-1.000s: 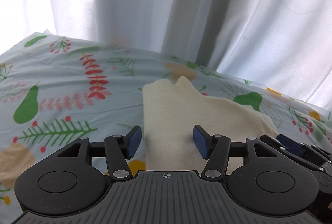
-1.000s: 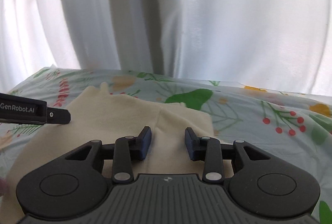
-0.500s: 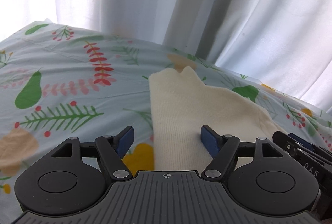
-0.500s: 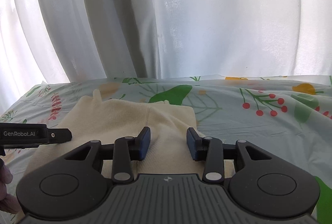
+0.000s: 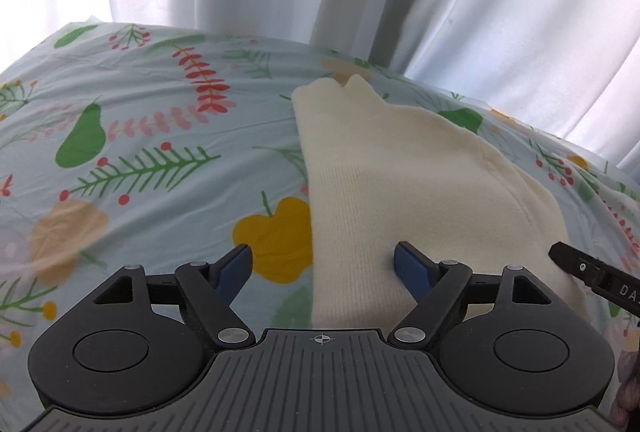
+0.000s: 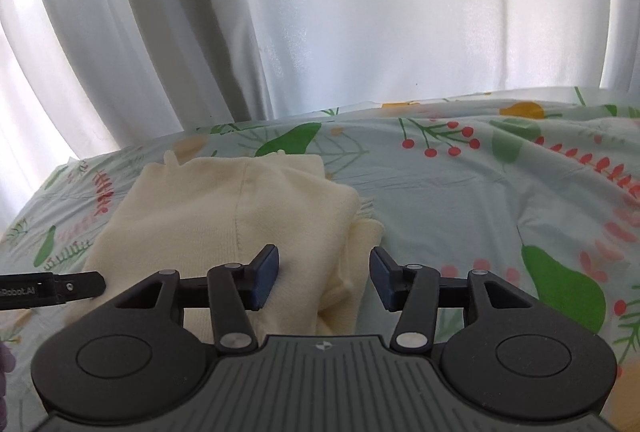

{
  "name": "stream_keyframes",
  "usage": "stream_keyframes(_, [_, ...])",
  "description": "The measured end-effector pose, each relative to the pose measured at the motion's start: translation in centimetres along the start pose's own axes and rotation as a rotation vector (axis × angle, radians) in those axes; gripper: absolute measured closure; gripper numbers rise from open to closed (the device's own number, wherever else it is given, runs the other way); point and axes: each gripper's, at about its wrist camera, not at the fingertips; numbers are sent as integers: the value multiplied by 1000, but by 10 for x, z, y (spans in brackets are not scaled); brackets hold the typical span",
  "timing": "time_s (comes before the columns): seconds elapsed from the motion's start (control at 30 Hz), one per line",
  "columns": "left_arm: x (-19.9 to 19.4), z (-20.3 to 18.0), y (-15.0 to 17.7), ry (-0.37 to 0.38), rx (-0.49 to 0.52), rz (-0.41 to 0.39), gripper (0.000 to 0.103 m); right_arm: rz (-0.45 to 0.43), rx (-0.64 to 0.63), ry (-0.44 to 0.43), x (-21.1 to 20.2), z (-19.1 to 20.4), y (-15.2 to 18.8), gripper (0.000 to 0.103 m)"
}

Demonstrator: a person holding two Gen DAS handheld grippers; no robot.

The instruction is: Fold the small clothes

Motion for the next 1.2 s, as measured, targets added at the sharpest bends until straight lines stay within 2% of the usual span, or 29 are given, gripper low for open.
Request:
stream_keyframes(0.17, [-13, -1, 9, 33, 13, 18, 22, 83, 153, -147, -14, -22, 24, 53])
stream_keyframes(0.4, [-8, -9, 17, 49, 49, 60, 22, 132, 149, -152, -9, -18, 35, 53])
stream_keyframes(0.47, [-6, -6, 19, 54, 39, 73, 22, 120, 130, -158, -9, -17, 38, 53])
stream_keyframes(0.53, [-6, -3, 20, 58, 25, 82, 22, 126, 125, -164, -10, -15, 38, 59])
stream_keyframes(0.6, [-8, -1, 20, 49, 31, 72, 23, 140, 151, -213, -11, -14, 40, 82])
stream_keyframes(0.67, [-11, 1, 19, 38, 33, 63, 23, 135, 121, -203, -13, -7, 42, 82])
stream_keyframes(0.77, [-12, 6, 20, 8, 30, 55, 23, 156, 137, -231, -12, -4, 44, 82])
stream_keyframes(0.87, [-16, 9, 24, -1, 38, 62, 23, 156, 69, -189, -15, 4, 45, 82])
stream_keyframes(0.97, [-24, 9, 32, -15, 89, 56, 23, 150, 46, -132, -25, 10, 44, 75])
stream_keyframes(1.13, [-27, 11, 43, -24, 100, 77, 23, 137, -141, -15, -37, 30, 55, 72])
stream_keyframes(1.2, [-24, 9, 47, -31, 120, 85, 19, 131, -182, 39, -37, 33, 55, 62])
Point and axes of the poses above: each gripper's, at about its wrist camera, not at the fingertips, and x roughly the way its jaws point, z to its left, y to its underside, and after that the axes turned 1 degree about -y, right-handed
